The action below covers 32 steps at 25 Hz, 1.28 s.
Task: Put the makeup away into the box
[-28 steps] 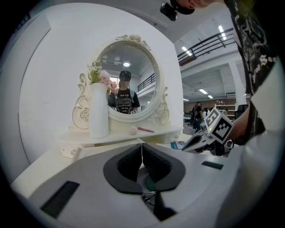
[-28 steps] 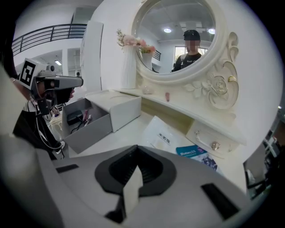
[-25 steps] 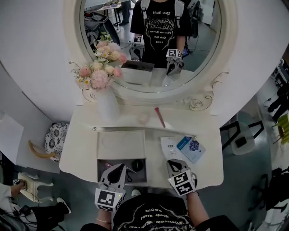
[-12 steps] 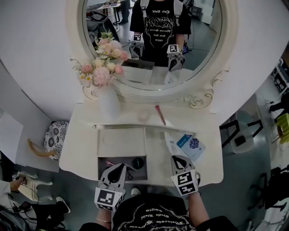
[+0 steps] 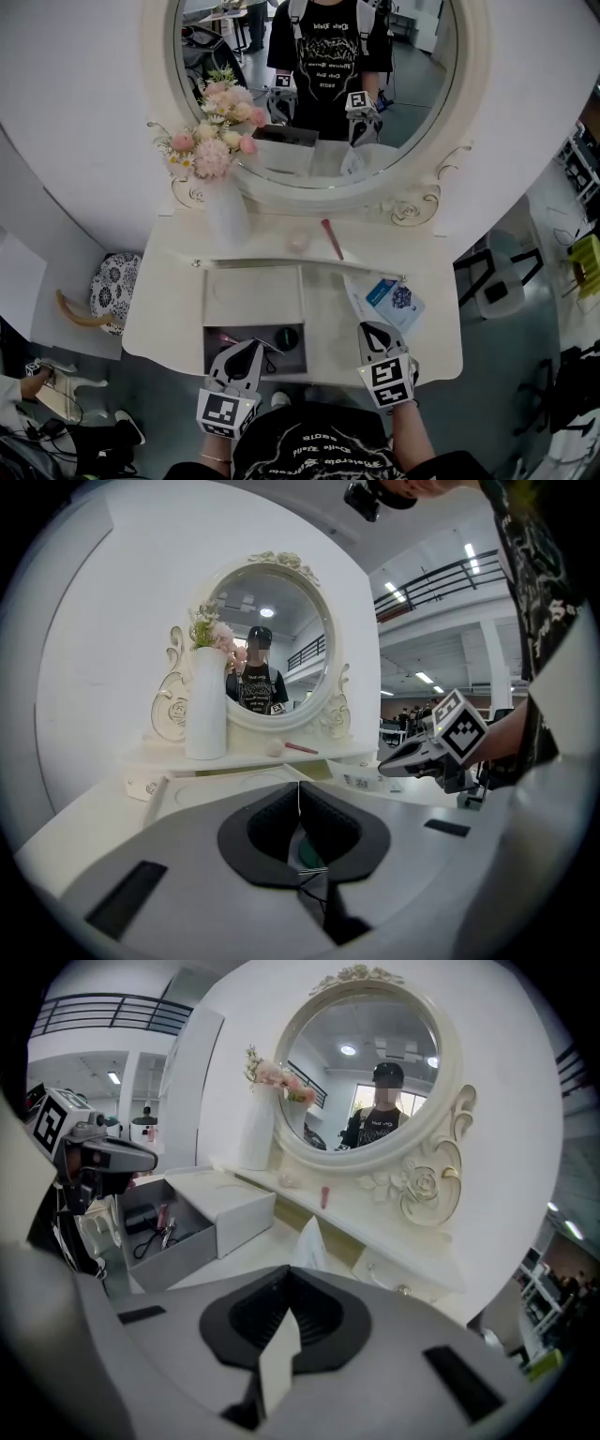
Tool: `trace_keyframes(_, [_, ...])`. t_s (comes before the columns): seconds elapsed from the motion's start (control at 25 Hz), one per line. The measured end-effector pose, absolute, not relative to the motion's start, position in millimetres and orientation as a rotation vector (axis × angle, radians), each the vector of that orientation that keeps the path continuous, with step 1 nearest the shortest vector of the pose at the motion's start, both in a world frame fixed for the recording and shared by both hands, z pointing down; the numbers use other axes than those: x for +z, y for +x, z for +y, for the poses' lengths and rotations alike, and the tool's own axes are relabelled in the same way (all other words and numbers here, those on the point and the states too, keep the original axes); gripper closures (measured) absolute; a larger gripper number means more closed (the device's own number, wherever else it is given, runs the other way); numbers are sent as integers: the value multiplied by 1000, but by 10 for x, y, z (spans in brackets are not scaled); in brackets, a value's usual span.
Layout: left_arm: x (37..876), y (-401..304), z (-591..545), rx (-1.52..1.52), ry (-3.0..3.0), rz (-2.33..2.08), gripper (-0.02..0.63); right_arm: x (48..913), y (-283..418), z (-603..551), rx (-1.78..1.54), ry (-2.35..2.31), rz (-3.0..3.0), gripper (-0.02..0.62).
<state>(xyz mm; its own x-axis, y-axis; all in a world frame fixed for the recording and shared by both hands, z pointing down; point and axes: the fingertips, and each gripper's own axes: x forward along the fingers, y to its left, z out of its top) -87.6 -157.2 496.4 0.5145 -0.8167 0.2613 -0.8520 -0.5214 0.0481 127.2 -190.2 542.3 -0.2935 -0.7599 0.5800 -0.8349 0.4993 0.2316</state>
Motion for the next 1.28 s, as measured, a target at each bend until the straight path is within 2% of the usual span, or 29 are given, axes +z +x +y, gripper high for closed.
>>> trace_keyframes(1.28, [4940,-1075,-1344,335,2575,-1476,589,4797,826,-1673,-85,1249,-2256,588])
